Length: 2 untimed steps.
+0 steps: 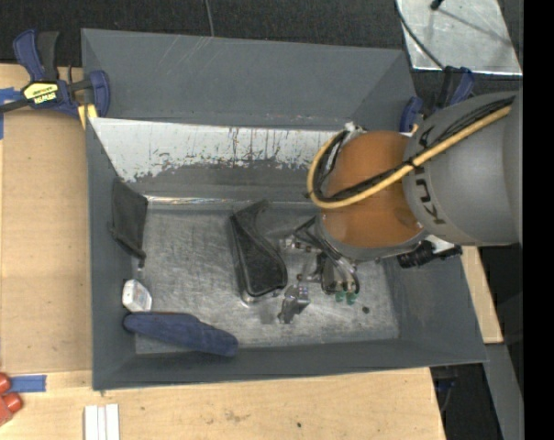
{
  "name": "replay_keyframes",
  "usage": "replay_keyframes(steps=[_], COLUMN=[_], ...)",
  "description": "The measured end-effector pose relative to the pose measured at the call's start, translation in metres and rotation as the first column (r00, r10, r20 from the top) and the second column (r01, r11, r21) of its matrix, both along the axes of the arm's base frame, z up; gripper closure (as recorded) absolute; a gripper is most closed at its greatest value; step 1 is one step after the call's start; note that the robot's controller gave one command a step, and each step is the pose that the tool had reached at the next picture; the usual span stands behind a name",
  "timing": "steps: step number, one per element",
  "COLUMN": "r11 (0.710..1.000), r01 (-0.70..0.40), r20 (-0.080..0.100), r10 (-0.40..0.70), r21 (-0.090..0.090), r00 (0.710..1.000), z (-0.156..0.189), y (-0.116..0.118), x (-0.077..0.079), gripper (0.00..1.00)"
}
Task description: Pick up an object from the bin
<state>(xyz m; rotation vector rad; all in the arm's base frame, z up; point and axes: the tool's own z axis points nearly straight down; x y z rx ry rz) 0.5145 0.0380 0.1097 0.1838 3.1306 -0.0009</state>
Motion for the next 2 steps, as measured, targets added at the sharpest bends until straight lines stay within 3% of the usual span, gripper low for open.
replay_keyframes(steps=[1,2], r11=[0.993,0.998], r01=[0.120,0.057], r20=[-0.007,0.012], r10=[-0.120,-0.057], r21=[0.000,0.002], r00=[0.993,0.998], z=[0.017,-0.003], y=[0.034,0.044], x=[-0.022,0.018], gripper=[0.00,0.00])
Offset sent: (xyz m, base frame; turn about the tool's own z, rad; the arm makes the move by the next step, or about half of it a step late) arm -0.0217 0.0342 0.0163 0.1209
